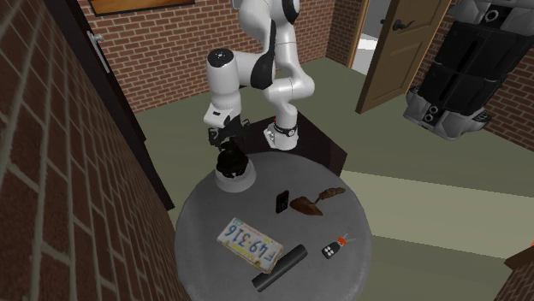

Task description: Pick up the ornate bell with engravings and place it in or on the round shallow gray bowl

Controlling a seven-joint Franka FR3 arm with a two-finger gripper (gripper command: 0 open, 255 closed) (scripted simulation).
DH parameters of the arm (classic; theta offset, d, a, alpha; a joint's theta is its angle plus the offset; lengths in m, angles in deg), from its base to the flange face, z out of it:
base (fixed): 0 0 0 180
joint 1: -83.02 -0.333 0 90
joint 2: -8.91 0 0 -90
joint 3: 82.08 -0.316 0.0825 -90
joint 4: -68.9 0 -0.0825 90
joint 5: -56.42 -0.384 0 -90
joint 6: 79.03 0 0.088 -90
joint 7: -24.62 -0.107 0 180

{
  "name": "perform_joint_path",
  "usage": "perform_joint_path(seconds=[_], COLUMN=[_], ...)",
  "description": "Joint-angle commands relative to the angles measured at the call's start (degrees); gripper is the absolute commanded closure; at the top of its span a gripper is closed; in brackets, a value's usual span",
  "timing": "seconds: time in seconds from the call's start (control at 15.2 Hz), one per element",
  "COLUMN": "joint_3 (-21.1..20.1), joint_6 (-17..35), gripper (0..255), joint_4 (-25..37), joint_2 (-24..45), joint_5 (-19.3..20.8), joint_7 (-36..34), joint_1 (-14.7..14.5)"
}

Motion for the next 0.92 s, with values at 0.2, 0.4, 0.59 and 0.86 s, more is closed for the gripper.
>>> perform_joint_path(seconds=[0.2, 0.4, 0.59, 0.86], joint_3=[-1.3, -2.3, -2.3, -2.3], joint_6=[-4.0, -7.4, -7.4, -7.4], gripper=[0, 0, 0, 0], joint_4=[3.2, 6.3, 6.3, 6.3], joint_2=[-0.7, -1.0, -1.0, -1.0], joint_5=[-0.6, -1.3, -1.3, -1.3], joint_7=[0.1, 0.2, 0.2, 0.2], joint_1=[-0.2, -0.4, -0.4, -0.4])
